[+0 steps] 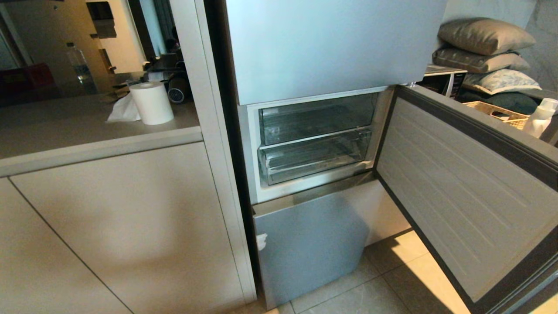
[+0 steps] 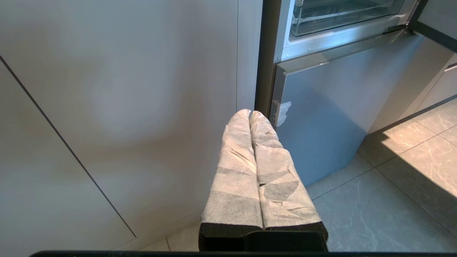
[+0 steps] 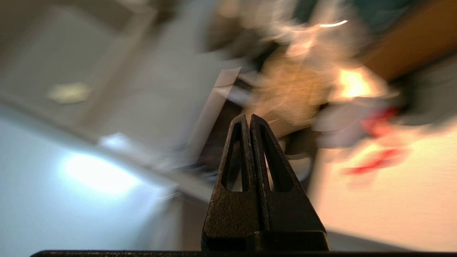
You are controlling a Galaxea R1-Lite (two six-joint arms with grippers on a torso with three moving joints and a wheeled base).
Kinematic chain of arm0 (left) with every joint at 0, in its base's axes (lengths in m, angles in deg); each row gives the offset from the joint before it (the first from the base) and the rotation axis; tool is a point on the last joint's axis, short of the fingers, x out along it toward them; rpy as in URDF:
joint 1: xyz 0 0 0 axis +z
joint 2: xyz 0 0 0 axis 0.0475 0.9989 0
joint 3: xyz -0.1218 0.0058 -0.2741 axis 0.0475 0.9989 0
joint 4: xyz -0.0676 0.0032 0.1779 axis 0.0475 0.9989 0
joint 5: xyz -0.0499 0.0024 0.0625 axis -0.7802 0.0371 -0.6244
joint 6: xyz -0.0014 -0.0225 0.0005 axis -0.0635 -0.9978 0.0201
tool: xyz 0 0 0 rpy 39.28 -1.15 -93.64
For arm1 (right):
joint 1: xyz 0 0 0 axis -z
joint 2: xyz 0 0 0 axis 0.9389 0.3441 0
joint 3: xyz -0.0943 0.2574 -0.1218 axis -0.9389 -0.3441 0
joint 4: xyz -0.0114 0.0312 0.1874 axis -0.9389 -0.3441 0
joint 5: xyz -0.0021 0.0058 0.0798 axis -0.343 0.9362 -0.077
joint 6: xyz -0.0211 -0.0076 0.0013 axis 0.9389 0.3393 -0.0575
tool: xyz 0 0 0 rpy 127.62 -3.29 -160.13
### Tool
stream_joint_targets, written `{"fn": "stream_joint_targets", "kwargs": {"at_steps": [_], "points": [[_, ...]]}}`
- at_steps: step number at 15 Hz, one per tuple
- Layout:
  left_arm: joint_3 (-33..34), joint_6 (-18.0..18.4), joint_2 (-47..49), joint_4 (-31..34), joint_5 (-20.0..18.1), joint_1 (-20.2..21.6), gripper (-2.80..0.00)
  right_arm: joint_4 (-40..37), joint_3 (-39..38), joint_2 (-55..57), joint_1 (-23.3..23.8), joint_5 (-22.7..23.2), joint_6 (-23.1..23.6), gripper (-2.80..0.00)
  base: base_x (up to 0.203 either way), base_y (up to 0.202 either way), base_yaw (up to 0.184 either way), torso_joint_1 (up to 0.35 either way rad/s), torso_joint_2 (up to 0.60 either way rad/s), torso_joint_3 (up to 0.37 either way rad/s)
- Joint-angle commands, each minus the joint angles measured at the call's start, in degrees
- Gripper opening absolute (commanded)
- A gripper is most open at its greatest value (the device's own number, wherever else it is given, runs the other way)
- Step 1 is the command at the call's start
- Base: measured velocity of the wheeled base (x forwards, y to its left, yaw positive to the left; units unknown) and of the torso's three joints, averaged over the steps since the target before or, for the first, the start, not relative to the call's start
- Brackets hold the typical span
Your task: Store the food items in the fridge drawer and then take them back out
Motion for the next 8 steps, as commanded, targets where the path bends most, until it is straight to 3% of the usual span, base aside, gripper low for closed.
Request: {"fn": "stream_joint_targets", "kwargs": {"at_steps": [1,3,8], "points": [[0.09,0.00,0.09,-0.03,0.01,0.02,-2.80,0.59,-4.83,7.29,-8.47,-5.36,9.48,-2.80,0.000,0.000,0.000,0.000,0.00,0.000],[0.09,0.00,0.09,-0.03,0.01,0.02,-2.80,1.18,-8.81,8.07,-15.43,-8.22,13.76,-2.80,0.000,0.000,0.000,0.000,0.00,0.000],[0.09,0.00,0.09,-0.03,0.01,0.02,-2.80,7.69,-16.29,9.23,-42.82,-22.58,21.93,-2.80,0.000,0.000,0.000,0.000,0.00,0.000]]}}
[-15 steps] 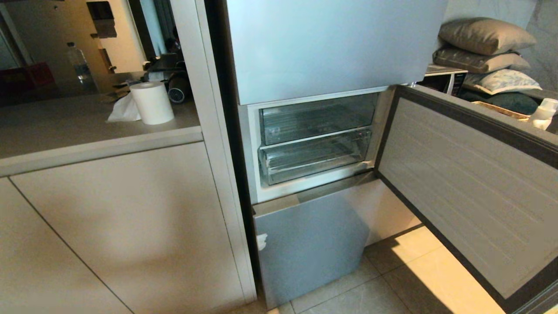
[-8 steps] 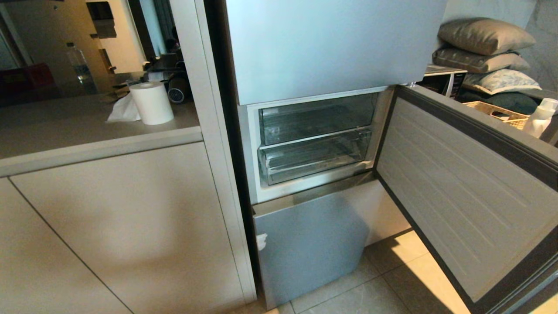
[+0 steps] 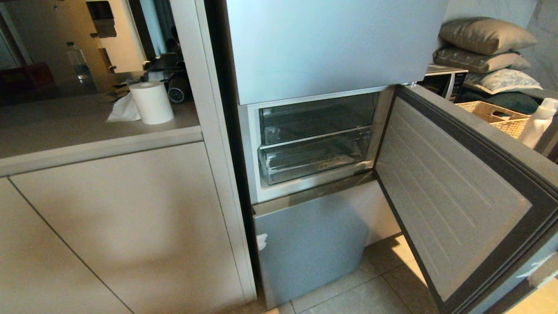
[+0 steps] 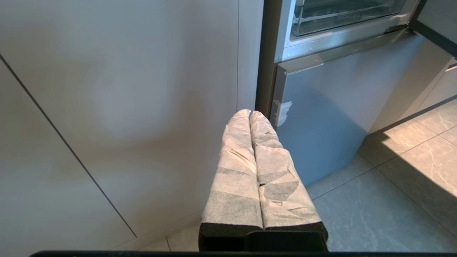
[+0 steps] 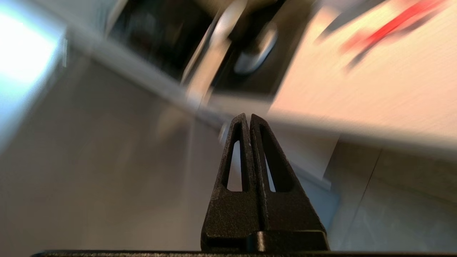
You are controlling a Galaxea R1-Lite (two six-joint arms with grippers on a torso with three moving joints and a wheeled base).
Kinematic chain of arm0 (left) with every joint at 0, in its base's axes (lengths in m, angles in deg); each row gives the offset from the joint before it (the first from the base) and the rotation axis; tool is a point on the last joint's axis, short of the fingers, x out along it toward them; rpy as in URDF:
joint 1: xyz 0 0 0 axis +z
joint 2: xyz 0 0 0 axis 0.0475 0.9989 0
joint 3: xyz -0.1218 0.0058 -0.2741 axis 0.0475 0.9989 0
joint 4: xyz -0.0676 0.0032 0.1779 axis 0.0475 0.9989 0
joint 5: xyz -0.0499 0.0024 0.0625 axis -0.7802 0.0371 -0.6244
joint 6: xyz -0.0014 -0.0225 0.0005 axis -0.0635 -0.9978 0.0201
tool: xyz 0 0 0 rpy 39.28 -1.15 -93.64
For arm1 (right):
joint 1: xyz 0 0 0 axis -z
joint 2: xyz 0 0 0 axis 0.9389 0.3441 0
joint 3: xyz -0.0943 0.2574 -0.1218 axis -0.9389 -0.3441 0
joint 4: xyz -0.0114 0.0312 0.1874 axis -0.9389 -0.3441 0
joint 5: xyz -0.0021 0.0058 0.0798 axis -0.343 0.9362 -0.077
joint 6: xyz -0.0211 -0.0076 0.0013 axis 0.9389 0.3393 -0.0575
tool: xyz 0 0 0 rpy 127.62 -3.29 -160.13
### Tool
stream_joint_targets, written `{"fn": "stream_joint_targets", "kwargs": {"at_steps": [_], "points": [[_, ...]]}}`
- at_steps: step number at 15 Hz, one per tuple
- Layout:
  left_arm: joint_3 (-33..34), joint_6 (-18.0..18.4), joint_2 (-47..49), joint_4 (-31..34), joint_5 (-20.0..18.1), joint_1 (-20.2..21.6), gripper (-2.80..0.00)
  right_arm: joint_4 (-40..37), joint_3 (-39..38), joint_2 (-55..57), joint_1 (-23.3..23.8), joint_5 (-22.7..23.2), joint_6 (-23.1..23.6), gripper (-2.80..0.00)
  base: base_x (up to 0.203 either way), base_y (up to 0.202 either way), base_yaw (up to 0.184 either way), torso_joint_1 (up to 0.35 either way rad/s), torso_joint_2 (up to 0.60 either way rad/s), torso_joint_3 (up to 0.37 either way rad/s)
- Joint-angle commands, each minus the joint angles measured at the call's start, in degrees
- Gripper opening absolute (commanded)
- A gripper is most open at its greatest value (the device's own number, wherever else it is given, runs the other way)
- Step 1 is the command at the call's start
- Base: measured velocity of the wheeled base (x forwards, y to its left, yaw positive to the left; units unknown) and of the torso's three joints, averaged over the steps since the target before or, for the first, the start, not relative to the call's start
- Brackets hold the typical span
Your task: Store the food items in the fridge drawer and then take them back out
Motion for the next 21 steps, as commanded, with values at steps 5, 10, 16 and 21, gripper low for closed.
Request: {"fn": "stream_joint_targets", "kwargs": {"at_steps": [5,10,16,21], "points": [[0.09,0.00,0.09,-0.02,0.01,0.02,-2.80,3.95,0.21,4.81,-38.02,-21.30,4.85,-2.80,0.000,0.000,0.000,0.000,0.00,0.000],[0.09,0.00,0.09,-0.02,0.01,0.02,-2.80,4.39,23.80,20.61,-57.05,-29.06,12.58,-2.80,0.000,0.000,0.000,0.000,0.00,0.000],[0.09,0.00,0.09,-0.02,0.01,0.02,-2.80,7.85,51.36,41.22,-62.02,-15.78,27.45,-2.80,0.000,0.000,0.000,0.000,0.00,0.000],[0.09,0.00,0.09,-0.02,0.01,0.02,-2.80,10.58,39.18,30.90,-61.65,-14.15,28.40,-2.80,0.000,0.000,0.000,0.000,0.00,0.000]]}}
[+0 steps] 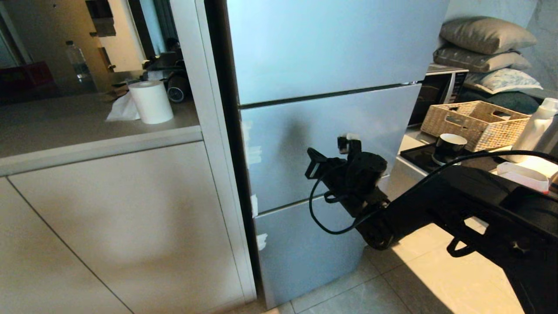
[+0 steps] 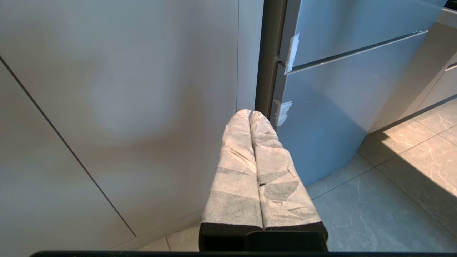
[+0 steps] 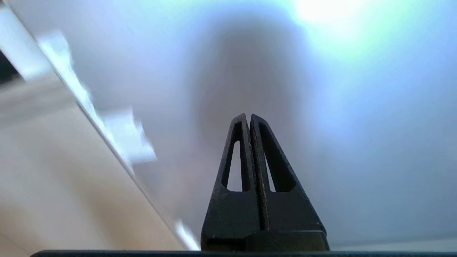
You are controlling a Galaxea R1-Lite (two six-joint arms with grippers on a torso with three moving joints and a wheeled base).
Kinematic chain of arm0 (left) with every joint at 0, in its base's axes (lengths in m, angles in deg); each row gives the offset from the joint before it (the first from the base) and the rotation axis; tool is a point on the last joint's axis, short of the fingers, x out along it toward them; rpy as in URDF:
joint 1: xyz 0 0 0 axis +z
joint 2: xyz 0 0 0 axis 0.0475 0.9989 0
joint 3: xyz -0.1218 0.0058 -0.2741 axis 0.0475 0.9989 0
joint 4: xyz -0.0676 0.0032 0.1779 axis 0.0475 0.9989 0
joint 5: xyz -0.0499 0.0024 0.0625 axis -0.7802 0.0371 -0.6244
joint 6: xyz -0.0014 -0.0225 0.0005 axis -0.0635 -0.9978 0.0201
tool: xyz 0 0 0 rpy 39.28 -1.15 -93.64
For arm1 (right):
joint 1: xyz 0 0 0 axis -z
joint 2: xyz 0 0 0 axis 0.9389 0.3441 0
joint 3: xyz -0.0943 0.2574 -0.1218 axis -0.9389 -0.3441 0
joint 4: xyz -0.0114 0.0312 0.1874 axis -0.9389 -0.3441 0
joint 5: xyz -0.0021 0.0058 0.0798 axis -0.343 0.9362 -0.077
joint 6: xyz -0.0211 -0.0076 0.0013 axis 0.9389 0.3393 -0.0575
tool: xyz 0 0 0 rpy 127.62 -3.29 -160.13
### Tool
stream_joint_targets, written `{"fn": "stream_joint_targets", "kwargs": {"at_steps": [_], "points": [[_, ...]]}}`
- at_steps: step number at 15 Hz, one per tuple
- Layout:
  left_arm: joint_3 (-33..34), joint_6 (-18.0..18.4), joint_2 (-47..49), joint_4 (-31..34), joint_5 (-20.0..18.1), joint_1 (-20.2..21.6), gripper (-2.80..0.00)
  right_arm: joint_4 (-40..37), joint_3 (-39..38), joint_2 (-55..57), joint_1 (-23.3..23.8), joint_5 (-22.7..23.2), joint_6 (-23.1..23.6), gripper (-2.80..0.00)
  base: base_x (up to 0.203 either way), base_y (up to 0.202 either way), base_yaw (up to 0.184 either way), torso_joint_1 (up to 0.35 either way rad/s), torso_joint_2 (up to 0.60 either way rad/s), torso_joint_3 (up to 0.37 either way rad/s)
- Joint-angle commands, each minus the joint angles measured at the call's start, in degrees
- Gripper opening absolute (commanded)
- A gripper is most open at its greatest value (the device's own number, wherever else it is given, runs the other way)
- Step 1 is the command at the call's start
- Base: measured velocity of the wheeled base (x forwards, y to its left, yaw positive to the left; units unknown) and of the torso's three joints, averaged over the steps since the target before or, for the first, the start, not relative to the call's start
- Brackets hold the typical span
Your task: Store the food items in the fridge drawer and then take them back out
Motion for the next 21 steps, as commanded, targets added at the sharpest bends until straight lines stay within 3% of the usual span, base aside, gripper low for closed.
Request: {"fn": "stream_joint_targets", "kwargs": {"at_steps": [1,6,8,11,16,18,21], "points": [[0.09,0.00,0.09,-0.02,0.01,0.04,-2.80,0.97,-13.68,-12.89,-0.03,0.15,0.15,-2.80,0.000,0.000,0.000,0.000,0.00,0.000],[0.09,0.00,0.09,-0.02,0.01,0.04,-2.80,3.00,-50.50,-42.40,0.39,-0.40,4.96,-2.80,0.000,0.000,0.000,0.000,0.00,0.000],[0.09,0.00,0.09,-0.02,0.01,0.04,-2.80,1.10,-61.66,-57.70,3.09,-0.87,7.45,-2.80,0.000,0.000,0.000,0.000,0.00,0.000],[0.09,0.00,0.09,-0.02,0.01,0.04,-2.80,-15.41,-68.02,-82.71,11.31,-1.09,9.66,-2.80,0.000,0.000,0.000,0.000,0.00,0.000],[0.09,0.00,0.09,-0.02,0.01,0.04,-2.80,-63.90,-72.52,-114.33,22.77,0.49,11.32,-2.80,0.000,0.000,0.000,0.000,0.00,0.000],[0.09,0.00,0.09,-0.02,0.01,0.04,-2.80,-72.40,-73.30,-121.11,26.68,2.17,11.37,-2.80,0.000,0.000,0.000,0.000,0.00,0.000],[0.09,0.00,0.09,-0.02,0.01,0.04,-2.80,-72.31,-74.26,-125.71,29.34,2.97,12.12,-2.80,0.000,0.000,0.000,0.000,0.00,0.000]]}}
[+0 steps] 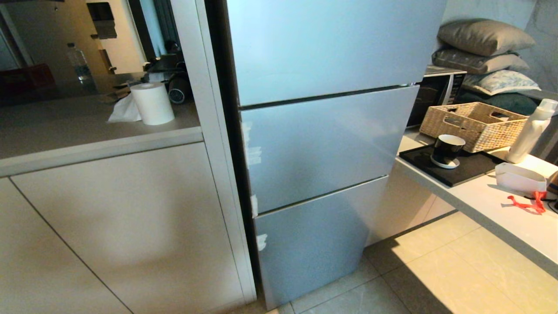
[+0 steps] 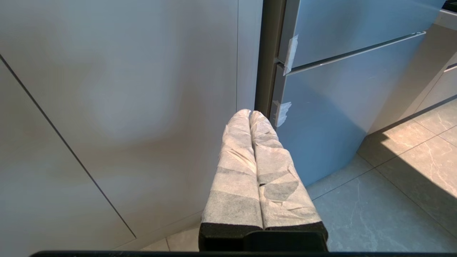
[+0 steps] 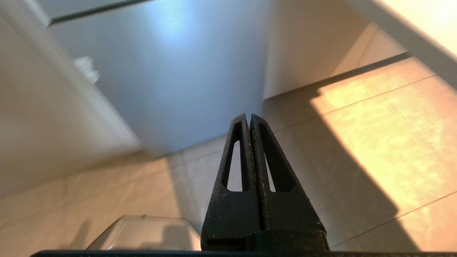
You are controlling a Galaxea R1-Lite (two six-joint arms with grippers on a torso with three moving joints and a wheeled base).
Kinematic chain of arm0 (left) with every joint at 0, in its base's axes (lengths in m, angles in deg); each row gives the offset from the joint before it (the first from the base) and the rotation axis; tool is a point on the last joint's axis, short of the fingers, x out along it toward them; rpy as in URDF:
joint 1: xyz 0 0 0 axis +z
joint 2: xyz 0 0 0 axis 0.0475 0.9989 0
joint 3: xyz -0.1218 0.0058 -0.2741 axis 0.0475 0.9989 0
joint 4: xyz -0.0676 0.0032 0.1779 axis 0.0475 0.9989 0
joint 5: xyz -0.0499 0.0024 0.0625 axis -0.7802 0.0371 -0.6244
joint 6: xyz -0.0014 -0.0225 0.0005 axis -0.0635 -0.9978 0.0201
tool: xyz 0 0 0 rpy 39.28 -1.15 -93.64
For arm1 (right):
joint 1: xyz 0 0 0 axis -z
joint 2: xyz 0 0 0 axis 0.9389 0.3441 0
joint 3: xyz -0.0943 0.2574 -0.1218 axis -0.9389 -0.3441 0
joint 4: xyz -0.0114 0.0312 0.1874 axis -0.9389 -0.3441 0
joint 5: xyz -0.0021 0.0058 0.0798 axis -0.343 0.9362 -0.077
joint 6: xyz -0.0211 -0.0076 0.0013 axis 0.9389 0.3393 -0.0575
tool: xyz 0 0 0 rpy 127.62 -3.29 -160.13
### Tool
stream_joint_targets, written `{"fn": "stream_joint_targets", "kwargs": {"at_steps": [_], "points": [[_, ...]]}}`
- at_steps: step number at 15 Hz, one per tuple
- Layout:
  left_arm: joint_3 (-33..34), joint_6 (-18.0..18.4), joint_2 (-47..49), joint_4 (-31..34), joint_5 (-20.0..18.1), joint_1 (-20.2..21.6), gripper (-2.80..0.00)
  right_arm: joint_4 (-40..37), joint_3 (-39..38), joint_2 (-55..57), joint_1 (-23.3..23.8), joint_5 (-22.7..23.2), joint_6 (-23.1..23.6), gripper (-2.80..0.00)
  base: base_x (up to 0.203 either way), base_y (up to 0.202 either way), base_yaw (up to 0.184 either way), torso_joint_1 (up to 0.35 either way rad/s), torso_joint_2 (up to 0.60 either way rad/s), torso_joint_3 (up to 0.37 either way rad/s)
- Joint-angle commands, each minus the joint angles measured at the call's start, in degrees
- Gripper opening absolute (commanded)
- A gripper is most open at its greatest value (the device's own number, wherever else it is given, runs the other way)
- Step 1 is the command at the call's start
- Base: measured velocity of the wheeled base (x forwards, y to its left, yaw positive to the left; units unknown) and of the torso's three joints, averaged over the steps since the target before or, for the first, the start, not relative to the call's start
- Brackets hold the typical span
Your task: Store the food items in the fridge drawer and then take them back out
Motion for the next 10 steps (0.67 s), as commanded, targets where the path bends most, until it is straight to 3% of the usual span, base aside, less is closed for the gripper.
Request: {"fn": "stream_joint_targets", "kwargs": {"at_steps": [1,4,10], "points": [[0.09,0.00,0.09,-0.05,0.01,0.04,-2.80,-0.84,-0.33,-6.21,1.48,-0.36,1.31,-2.80,0.000,0.000,0.000,0.000,0.00,0.000],[0.09,0.00,0.09,-0.05,0.01,0.04,-2.80,-2.35,-0.39,-14.94,2.33,-0.93,2.96,-2.80,0.000,0.000,0.000,0.000,0.00,0.000],[0.09,0.00,0.09,-0.05,0.01,0.04,-2.80,-2.53,-0.49,-15.48,2.53,-1.20,1.30,-2.80,0.000,0.000,0.000,0.000,0.00,0.000]]}}
